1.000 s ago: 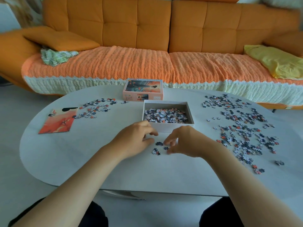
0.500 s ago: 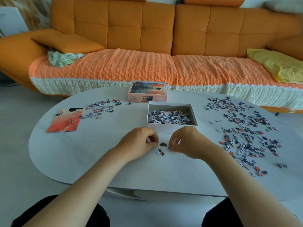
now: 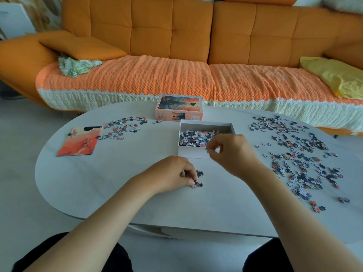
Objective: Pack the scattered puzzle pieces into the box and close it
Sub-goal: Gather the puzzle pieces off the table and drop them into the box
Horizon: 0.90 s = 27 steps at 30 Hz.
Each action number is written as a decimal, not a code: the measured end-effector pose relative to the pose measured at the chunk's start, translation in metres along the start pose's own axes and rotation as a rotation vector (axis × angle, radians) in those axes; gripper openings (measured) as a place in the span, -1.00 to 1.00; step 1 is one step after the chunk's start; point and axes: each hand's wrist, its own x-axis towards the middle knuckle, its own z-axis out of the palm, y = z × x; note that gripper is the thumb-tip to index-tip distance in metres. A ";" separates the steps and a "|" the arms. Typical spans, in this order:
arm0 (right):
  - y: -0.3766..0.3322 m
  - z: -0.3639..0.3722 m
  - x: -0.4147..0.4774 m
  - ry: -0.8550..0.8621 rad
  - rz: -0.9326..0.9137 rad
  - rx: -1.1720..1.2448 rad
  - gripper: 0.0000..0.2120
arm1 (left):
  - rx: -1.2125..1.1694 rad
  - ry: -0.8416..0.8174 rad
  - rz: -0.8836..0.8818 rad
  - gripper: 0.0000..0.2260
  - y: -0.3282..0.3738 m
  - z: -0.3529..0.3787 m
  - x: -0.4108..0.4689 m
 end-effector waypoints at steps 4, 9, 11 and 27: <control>0.006 0.001 0.011 0.214 0.047 -0.008 -0.88 | -0.036 -0.010 -0.035 -0.96 -0.002 -0.002 0.001; -0.002 -0.001 0.006 -0.126 -0.102 -0.002 -0.91 | -0.149 0.311 0.016 -0.95 0.001 -0.017 0.010; -0.004 0.003 0.001 -0.322 -0.082 -0.055 -0.88 | -0.132 0.515 0.077 -0.95 0.003 -0.025 0.019; -0.005 0.008 -0.001 -0.564 0.120 -0.047 -0.95 | 0.222 0.530 0.331 -0.99 0.001 -0.014 0.035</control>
